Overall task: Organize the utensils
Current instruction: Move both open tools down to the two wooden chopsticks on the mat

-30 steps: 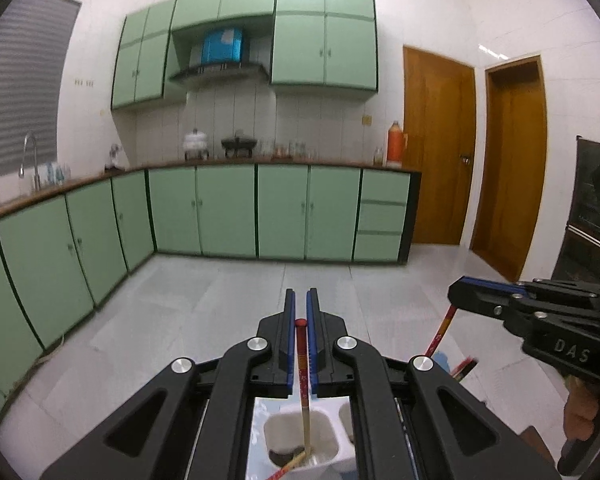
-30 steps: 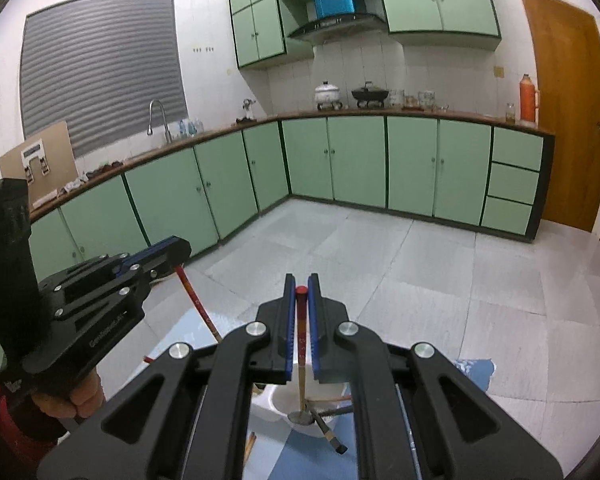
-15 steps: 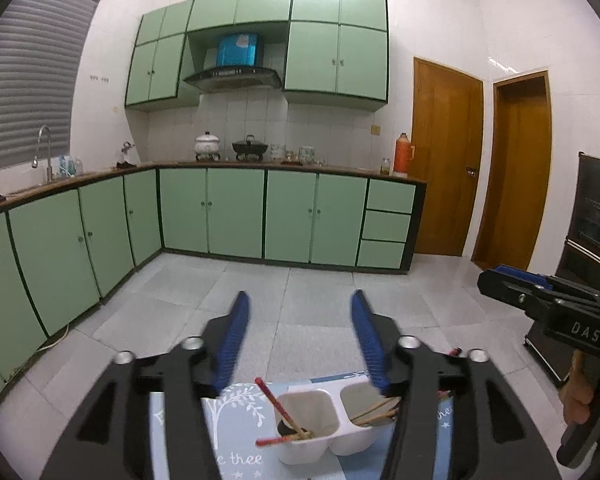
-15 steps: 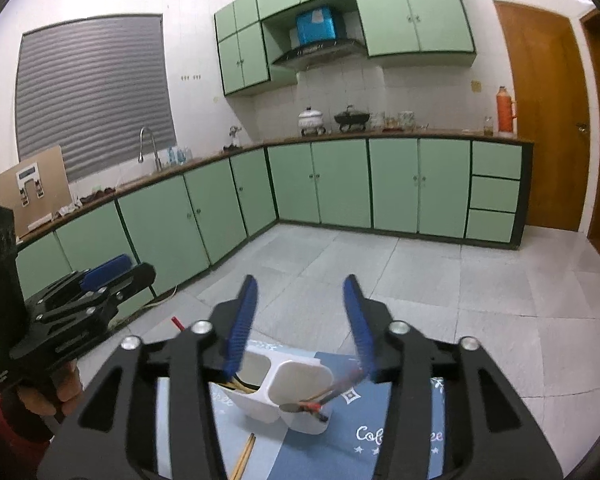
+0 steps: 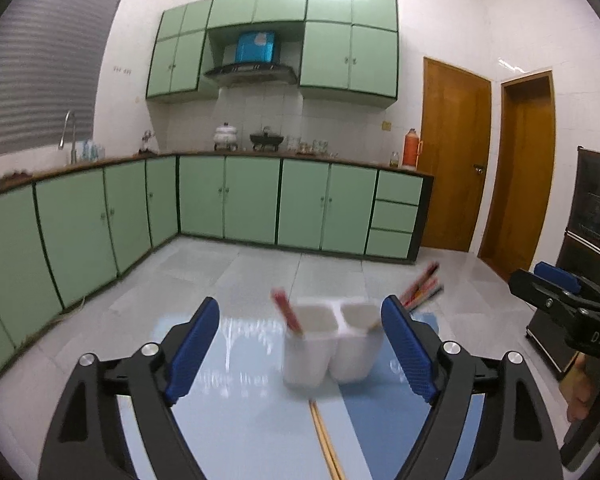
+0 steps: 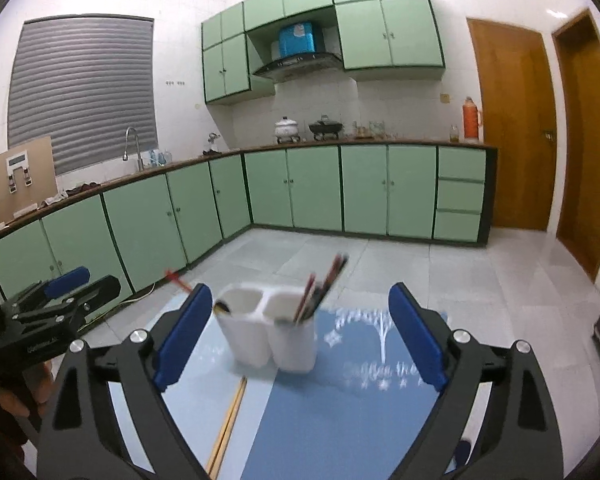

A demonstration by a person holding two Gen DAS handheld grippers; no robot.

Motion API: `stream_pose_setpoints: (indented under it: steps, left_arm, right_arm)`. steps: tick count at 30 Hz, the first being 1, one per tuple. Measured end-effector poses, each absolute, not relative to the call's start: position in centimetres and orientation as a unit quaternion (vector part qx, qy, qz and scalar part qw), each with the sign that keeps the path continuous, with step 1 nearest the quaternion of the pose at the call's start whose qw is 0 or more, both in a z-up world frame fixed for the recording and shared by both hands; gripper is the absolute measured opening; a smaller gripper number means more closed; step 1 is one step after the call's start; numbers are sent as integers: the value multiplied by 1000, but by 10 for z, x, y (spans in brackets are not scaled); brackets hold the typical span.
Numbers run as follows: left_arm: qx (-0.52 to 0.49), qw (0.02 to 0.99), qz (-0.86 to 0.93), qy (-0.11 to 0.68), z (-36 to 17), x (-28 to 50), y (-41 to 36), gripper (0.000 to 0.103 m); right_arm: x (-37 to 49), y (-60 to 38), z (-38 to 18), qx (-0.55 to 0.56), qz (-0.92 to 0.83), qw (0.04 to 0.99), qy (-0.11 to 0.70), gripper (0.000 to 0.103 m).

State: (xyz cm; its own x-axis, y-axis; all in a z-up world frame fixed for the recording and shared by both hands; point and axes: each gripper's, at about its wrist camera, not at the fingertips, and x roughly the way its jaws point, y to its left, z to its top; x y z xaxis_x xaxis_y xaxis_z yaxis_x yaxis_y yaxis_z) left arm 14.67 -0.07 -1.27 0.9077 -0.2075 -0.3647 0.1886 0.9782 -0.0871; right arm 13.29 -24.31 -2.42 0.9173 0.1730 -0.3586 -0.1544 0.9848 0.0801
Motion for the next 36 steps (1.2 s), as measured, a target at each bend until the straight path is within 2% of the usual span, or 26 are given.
stream_pose_setpoints:
  steps: [13,19,31,36]
  left_arm:
    - [4,953,-82,292,-125,94,13,82]
    - [6,944,-70,323,-156,79,20,82]
    - [-5,939,-43,341,-166,69,44,82]
    - [-6,941,-41,337,-164,65,47,82]
  right_arm:
    - [84,-218,-135,29,72,958,276,87]
    - [63,-198,-167,30,81,948,308,85]
    - [41,-159,-199,-5,116,928,353,69]
    - [36,-149,-206,-7,111,926,361,58]
